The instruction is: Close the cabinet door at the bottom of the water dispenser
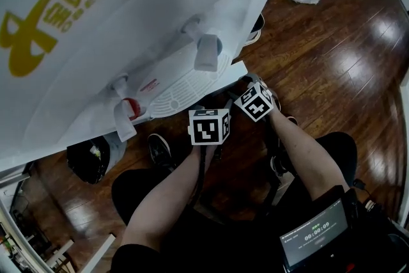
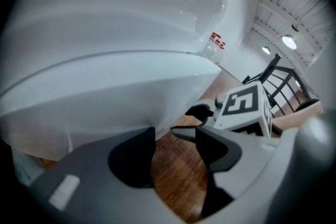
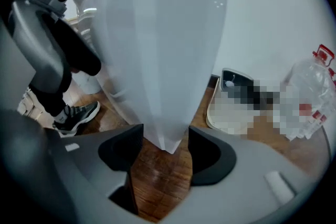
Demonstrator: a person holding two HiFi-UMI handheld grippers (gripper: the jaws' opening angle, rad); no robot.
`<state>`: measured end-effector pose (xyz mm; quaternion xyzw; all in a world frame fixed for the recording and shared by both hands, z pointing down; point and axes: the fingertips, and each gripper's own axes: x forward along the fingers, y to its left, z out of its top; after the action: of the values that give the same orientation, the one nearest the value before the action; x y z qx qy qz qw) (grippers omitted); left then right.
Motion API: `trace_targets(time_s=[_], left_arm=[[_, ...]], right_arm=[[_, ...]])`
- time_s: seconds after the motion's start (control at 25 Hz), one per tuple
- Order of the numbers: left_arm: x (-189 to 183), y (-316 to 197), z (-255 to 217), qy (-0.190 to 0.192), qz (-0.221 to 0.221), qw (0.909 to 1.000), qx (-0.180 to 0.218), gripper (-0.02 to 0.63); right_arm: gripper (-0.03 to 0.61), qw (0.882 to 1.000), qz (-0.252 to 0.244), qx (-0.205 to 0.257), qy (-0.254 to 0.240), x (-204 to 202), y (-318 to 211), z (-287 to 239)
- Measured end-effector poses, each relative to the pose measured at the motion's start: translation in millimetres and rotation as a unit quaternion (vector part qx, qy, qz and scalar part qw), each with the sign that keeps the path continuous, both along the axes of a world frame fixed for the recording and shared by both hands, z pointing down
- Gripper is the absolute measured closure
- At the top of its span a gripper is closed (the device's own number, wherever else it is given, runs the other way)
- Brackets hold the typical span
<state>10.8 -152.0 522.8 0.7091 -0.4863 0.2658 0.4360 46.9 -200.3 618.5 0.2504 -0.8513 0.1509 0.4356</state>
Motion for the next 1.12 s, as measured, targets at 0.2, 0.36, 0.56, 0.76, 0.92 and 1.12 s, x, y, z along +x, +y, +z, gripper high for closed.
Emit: trace_targets(time_s=[0.2, 0.36, 0.56, 0.76, 0.92, 1.12], left_arm=[[-4.4, 0.7, 0.3, -0.003, -0.002, 1.0, -0.001, 0.357], [-6.6, -4.3, -2.2, 0.001, -0.012, 0.9999, 0.004, 0.357], [-7.0, -9.8, -6.3, -0.005, -0.017, 0.9997, 0.014, 0.357], [-7.7, -8.6, -8.5, -0.015, -0.015, 0.9996, 0.019, 0.357], [-10.0, -10.7, -12.8, -0.022, -0.023, 0.9991, 0.03, 0.357], [-12.3, -8.4, -11.6, -0.041, -0.001, 0.9985, 0.037, 0.33]], right_arm=[[0.295, 1.0, -0.008, 0.015, 0.009, -5.1, -9.3, -8.7], [0.316, 0.999, -0.013, 0.031, 0.017, -6.3, -16.4, -14.0], [0.316, 0.999, -0.01, 0.037, 0.02, -8.9, -25.2, -17.6], [0.316, 0.999, -0.007, 0.045, 0.021, -11.3, -29.1, -22.1], [0.316, 0.998, -0.005, 0.052, 0.018, -13.6, -32.6, -25.5], [0.316, 0.998, -0.005, 0.058, 0.015, -20.5, -38.0, -25.7]])
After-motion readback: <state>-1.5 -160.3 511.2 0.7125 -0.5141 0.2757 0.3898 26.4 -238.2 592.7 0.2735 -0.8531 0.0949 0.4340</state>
